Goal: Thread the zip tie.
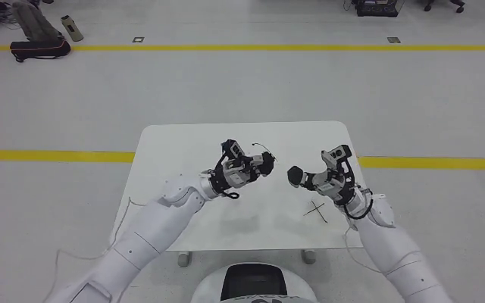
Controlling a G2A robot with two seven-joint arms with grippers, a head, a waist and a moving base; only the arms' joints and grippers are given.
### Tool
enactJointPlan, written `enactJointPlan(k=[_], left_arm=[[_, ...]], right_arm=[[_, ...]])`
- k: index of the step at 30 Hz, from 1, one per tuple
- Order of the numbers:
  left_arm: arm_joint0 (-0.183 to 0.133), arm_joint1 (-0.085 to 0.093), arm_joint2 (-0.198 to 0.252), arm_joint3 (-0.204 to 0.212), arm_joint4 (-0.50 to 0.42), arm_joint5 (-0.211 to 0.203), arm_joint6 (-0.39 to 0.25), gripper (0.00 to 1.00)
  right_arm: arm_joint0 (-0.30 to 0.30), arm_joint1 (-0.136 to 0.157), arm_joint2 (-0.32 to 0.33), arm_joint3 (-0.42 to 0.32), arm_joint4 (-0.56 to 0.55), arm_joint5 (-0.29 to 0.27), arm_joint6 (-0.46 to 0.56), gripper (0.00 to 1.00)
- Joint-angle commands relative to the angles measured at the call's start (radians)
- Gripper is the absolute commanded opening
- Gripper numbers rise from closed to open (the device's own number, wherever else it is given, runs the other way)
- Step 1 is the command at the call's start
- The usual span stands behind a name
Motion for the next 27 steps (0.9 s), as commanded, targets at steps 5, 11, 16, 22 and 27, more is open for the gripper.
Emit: enactJointPlan(k=[5,11,16,22,27], left_arm=[[-0.014,-0.016,0.013,0.039,-0.008,-0.076,-0.037,0.00],[-0.015,-0.016,0.012,0.040,-0.005,-0.083,-0.036,0.00],[-0.006,-0.020,0.024,0.014,0.010,-0.063,-0.021,0.00],[-0.011,-0.025,0.026,0.016,0.026,-0.055,-0.021,0.00],[-0.009,-0.027,0.019,0.017,0.037,-0.065,-0.015,0.00]], right_arm=[[0.031,-0.039,-0.013,0.046,0.055,0.000,0.063,1.00],[0.031,-0.039,-0.013,0.046,0.055,0.000,0.063,1.00],[0.032,-0.045,-0.027,0.035,0.073,0.066,0.008,1.00],[0.064,-0.058,-0.049,0.051,0.101,0.147,-0.018,1.00],[0.071,-0.061,-0.053,0.053,0.110,0.172,0.012,1.00]])
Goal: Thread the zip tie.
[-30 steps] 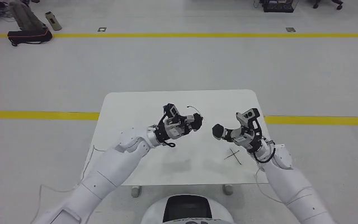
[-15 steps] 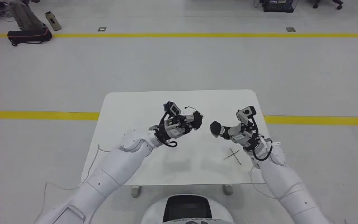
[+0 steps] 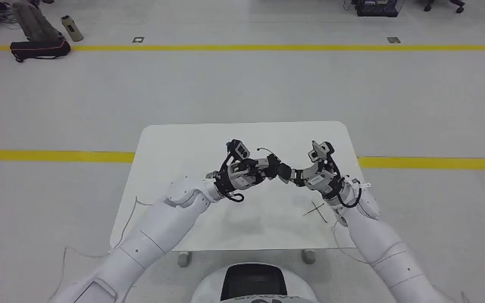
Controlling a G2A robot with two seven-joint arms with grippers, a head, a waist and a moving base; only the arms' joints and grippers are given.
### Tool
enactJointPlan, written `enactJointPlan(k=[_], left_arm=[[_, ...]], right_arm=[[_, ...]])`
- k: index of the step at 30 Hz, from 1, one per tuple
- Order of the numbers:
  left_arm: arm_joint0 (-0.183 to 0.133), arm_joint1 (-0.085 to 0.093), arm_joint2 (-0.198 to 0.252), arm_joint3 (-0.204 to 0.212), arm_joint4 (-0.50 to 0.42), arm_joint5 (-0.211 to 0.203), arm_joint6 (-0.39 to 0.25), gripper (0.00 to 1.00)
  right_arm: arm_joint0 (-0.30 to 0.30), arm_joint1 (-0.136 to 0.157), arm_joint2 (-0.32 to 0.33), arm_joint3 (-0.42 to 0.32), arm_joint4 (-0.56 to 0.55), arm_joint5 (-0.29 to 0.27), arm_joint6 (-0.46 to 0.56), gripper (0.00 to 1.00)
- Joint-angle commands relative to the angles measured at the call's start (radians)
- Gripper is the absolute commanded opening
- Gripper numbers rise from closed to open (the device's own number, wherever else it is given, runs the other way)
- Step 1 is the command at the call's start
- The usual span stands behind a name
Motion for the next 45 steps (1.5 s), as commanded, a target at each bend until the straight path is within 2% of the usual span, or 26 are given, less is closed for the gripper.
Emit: enactJointPlan(k=[1,5,7,11,18,21,28,30,38,39,40,41,42,45], left_arm=[[0.000,0.000,0.000,0.000,0.001,-0.001,0.000,0.00],[0.003,0.000,0.000,-0.004,0.003,0.001,0.010,0.00],[0.008,-0.001,0.001,-0.018,0.007,0.012,0.022,0.00],[0.008,0.001,-0.004,-0.022,0.021,0.041,0.009,0.00],[0.019,0.002,-0.019,-0.038,0.020,0.059,-0.005,0.00],[0.017,0.004,-0.021,-0.041,0.037,0.071,-0.029,0.00],[0.019,0.004,-0.020,-0.044,0.040,0.073,-0.019,0.00],[0.028,0.004,-0.023,-0.058,0.022,0.087,-0.016,0.00],[0.045,0.005,-0.041,-0.067,-0.017,0.103,-0.047,0.00],[0.045,0.004,-0.041,-0.067,-0.018,0.103,-0.047,0.00],[0.045,0.004,-0.041,-0.067,-0.018,0.103,-0.047,0.00],[0.045,0.004,-0.041,-0.067,-0.018,0.103,-0.047,0.00],[0.045,0.004,-0.041,-0.067,-0.018,0.103,-0.047,0.00],[0.045,0.004,-0.041,-0.067,-0.018,0.103,-0.047,0.00]], right_arm=[[0.000,0.000,0.000,0.000,0.000,-0.001,-0.001,1.00],[-0.004,-0.002,-0.001,-0.021,0.005,0.006,-0.006,1.00],[-0.010,-0.002,0.001,-0.033,0.016,0.022,0.027,1.00],[-0.015,-0.001,0.013,-0.042,0.016,0.047,0.077,1.00],[-0.023,0.000,0.035,-0.052,0.010,0.083,0.115,1.00],[-0.023,0.000,0.035,-0.052,0.010,0.083,0.115,1.00],[-0.032,-0.003,0.038,-0.072,0.024,0.081,0.093,1.00],[-0.034,-0.004,0.045,-0.067,0.032,0.082,0.105,1.00],[-0.031,-0.007,0.051,-0.039,0.031,0.114,0.150,1.00],[-0.029,-0.008,0.048,-0.035,0.022,0.113,0.159,0.80],[-0.027,-0.009,0.046,-0.032,0.014,0.111,0.165,0.56],[-0.025,-0.010,0.045,-0.029,0.011,0.109,0.168,0.45],[-0.024,-0.011,0.041,-0.025,0.004,0.106,0.173,0.40],[-0.019,-0.014,0.036,-0.015,-0.013,0.093,0.179,0.33]])
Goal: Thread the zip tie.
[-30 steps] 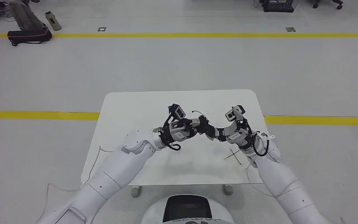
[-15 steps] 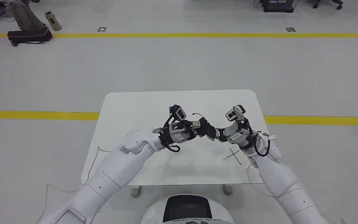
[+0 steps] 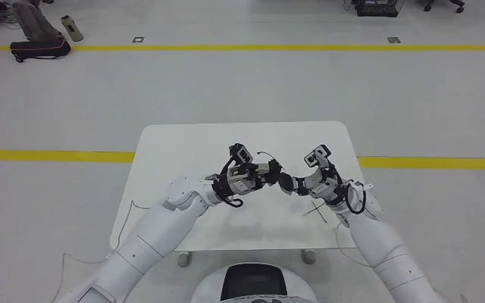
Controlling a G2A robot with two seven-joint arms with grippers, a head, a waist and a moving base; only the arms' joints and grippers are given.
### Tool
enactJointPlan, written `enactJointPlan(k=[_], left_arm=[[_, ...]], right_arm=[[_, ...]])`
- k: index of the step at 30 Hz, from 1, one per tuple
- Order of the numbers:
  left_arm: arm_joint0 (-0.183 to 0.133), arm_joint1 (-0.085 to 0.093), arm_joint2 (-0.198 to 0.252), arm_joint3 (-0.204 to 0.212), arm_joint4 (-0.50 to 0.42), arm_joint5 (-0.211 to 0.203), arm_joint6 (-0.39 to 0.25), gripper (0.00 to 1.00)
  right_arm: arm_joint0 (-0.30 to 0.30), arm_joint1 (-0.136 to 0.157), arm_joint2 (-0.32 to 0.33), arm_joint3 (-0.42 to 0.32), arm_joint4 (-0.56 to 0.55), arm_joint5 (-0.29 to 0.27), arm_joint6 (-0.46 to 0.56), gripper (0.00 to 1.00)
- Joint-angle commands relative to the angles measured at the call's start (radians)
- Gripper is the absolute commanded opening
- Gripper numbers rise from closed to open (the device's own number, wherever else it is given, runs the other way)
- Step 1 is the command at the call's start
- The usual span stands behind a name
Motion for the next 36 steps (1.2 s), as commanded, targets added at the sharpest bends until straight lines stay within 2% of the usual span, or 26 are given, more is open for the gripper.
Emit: enactJointPlan(k=[1,4,17,36], left_arm=[[0.000,0.000,0.000,0.000,0.000,0.000,0.000,0.00],[0.000,0.000,0.000,0.000,0.000,0.000,0.000,0.00],[0.000,0.000,0.000,0.000,0.000,0.000,0.000,0.00],[0.000,0.000,0.000,0.000,0.000,0.000,0.000,0.00]], right_arm=[[0.003,-0.002,-0.004,0.007,-0.009,-0.010,0.002,0.31],[0.007,-0.006,-0.009,0.017,-0.021,-0.023,-0.005,0.34],[0.020,-0.015,-0.015,0.021,-0.048,-0.040,0.023,0.31],[0.033,-0.026,-0.014,0.025,-0.061,-0.053,0.035,0.13]])
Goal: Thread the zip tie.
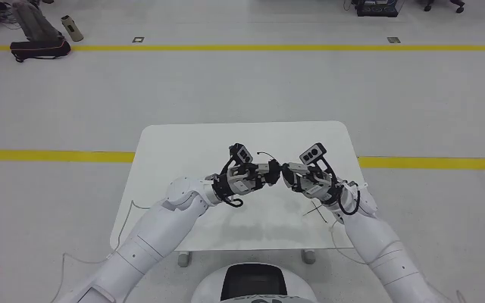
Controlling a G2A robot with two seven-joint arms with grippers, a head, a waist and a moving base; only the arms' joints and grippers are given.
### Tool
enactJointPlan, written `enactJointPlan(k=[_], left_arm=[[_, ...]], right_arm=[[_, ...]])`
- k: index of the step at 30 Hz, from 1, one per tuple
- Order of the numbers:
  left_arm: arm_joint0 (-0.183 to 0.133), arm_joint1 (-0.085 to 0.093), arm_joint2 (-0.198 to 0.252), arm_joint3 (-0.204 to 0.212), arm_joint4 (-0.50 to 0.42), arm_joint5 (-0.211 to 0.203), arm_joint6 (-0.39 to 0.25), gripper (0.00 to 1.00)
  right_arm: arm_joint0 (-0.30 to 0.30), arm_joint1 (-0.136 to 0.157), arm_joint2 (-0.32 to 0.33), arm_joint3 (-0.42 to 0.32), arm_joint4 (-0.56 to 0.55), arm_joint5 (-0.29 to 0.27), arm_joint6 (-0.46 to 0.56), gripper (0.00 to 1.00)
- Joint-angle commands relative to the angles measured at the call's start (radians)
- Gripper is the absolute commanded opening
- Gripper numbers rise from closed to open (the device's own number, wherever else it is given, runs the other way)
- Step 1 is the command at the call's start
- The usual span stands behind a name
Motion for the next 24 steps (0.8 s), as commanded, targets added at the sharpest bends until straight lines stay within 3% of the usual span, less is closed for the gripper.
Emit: enactJointPlan(k=[1,24], left_arm=[[0.000,0.000,0.000,0.000,0.000,0.000,0.000,0.00],[0.000,0.000,0.000,0.000,0.000,0.000,0.000,0.00]], right_arm=[[0.001,-0.001,0.000,0.002,-0.001,0.001,0.001,0.13],[0.010,-0.011,0.002,0.011,-0.014,0.012,0.014,0.11]])
